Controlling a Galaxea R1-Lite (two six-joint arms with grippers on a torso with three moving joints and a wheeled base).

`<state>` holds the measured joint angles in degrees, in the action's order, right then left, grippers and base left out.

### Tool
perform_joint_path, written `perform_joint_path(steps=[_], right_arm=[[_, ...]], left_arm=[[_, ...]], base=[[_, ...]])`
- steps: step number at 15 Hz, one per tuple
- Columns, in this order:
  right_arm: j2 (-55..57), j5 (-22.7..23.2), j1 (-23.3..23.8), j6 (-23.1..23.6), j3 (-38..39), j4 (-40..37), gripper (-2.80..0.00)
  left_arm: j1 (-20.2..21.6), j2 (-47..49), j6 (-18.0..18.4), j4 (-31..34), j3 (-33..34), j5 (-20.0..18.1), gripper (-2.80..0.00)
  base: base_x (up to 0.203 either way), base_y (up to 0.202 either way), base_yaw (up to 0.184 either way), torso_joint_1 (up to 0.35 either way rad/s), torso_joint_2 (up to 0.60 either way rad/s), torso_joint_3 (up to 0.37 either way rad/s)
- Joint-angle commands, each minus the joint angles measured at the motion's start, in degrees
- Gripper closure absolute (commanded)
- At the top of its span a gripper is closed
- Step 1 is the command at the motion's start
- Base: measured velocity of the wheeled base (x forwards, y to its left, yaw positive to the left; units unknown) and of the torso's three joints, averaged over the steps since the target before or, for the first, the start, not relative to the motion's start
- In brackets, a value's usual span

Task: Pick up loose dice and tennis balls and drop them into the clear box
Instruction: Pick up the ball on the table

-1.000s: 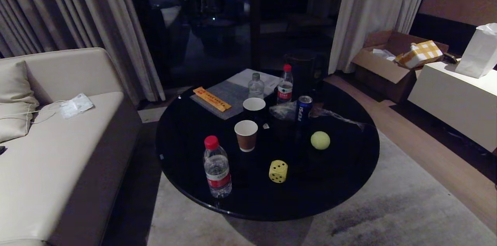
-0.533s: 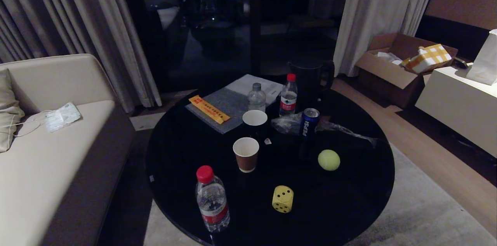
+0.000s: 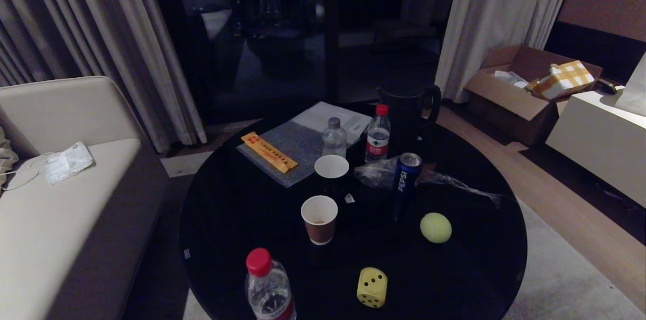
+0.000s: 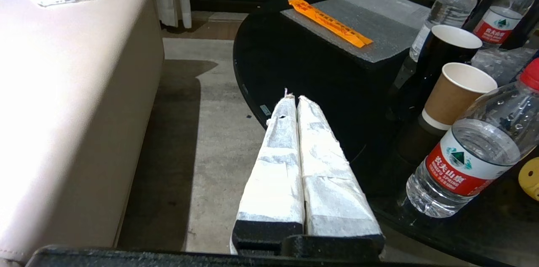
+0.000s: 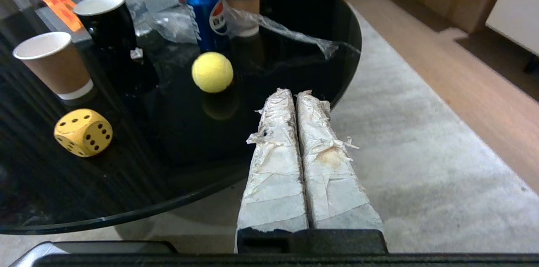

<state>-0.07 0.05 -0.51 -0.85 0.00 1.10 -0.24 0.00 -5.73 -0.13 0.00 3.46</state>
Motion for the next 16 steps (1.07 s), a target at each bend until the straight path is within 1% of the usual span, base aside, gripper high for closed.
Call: perform_joint_path(steps=[1,16], right_arm=[[0.1,0.0,0.0,0.0,0.4,0.0,0.00],[0.1,0.1,0.0,0.1,0.4,0.0,0.00]], left_arm=[[0.0,0.1,-0.1,0.0,0.1,0.1,0.00],[0.0,0.1,-0.1,0.0,0.1,0.1,0.00]], base=[[0.000,0.000,0.000,0.000,0.00,0.000],[0.000,0.000,0.000,0.000,0.00,0.000]])
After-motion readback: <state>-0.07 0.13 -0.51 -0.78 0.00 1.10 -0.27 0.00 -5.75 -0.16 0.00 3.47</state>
